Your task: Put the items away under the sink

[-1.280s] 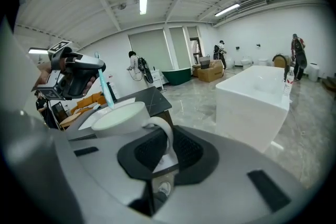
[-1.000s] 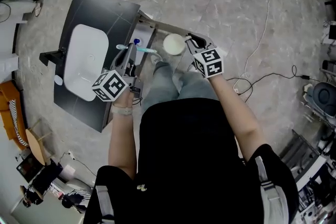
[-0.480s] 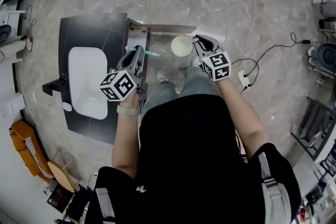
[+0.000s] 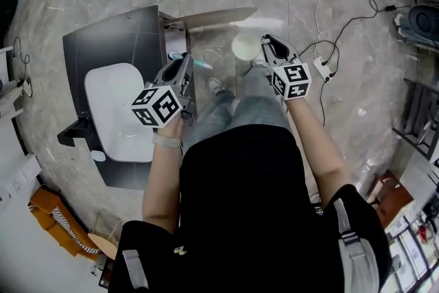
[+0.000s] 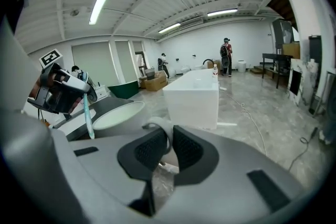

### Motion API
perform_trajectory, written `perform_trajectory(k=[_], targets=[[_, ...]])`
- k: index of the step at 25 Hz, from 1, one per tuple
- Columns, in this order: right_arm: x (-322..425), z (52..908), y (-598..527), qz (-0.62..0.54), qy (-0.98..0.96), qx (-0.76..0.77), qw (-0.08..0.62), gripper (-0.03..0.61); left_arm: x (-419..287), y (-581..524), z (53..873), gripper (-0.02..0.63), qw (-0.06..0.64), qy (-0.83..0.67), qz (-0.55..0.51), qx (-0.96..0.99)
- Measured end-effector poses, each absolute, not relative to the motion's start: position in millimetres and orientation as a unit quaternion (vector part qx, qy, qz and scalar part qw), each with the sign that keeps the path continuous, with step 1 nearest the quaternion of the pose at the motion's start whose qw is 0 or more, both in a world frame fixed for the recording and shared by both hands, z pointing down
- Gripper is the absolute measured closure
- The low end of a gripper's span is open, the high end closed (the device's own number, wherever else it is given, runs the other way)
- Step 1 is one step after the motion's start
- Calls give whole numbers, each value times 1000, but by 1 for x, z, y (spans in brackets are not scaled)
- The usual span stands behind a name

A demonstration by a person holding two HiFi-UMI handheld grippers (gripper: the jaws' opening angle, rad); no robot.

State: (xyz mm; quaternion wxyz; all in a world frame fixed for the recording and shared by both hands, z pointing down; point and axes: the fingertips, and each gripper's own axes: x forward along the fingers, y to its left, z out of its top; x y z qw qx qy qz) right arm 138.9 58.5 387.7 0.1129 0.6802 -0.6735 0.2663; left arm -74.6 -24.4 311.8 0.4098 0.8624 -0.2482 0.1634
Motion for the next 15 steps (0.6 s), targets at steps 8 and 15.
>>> perform_trajectory(k=[8, 15], targets=[[126, 423, 89, 277, -634, 711, 123, 525, -82, 6, 365, 574, 435, -200, 204, 854], [124, 469, 103, 279, -628, 713, 139, 525, -85, 31, 414, 574, 451, -207, 226, 838]])
